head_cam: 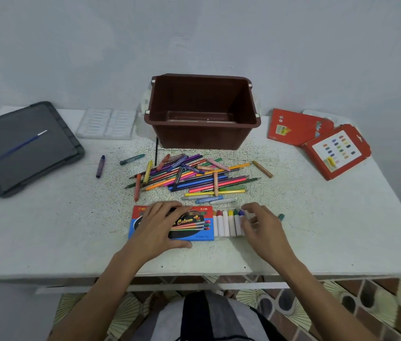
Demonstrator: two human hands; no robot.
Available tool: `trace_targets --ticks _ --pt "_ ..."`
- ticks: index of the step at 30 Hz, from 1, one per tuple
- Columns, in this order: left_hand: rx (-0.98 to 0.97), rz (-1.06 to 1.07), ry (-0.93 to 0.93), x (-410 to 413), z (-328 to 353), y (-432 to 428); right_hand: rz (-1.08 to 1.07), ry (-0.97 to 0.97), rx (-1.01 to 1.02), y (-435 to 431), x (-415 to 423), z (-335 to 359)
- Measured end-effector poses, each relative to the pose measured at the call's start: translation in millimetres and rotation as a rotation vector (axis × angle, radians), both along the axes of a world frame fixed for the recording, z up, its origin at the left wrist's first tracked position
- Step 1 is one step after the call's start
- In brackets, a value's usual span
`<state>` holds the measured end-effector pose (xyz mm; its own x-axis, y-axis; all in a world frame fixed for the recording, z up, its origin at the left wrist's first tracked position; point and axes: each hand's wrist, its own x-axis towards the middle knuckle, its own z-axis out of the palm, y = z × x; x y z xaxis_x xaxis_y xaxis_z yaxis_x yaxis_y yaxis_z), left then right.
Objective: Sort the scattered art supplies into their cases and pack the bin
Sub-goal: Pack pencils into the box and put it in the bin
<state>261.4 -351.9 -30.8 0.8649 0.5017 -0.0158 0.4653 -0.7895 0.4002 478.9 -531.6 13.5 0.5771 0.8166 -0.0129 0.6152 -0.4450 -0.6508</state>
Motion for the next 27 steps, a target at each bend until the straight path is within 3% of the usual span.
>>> trace_targets --ticks 8,17,24,27 --pt "0.003 -0.031 -0.055 7 -2 -5 -0.046 0.405 0.119 11 -38 6" --pt "-0.007 -0.036 -0.047 6 -1 -3 -0.097 0.386 0.108 15 -39 2" --pt "-0.009 -0.058 -0.092 11 -2 -6 0.062 0.34 0.062 19 -54 5" --pt "-0.033 -0.039 -0.071 12 -2 -5 0.043 0.421 0.07 21 -50 3"
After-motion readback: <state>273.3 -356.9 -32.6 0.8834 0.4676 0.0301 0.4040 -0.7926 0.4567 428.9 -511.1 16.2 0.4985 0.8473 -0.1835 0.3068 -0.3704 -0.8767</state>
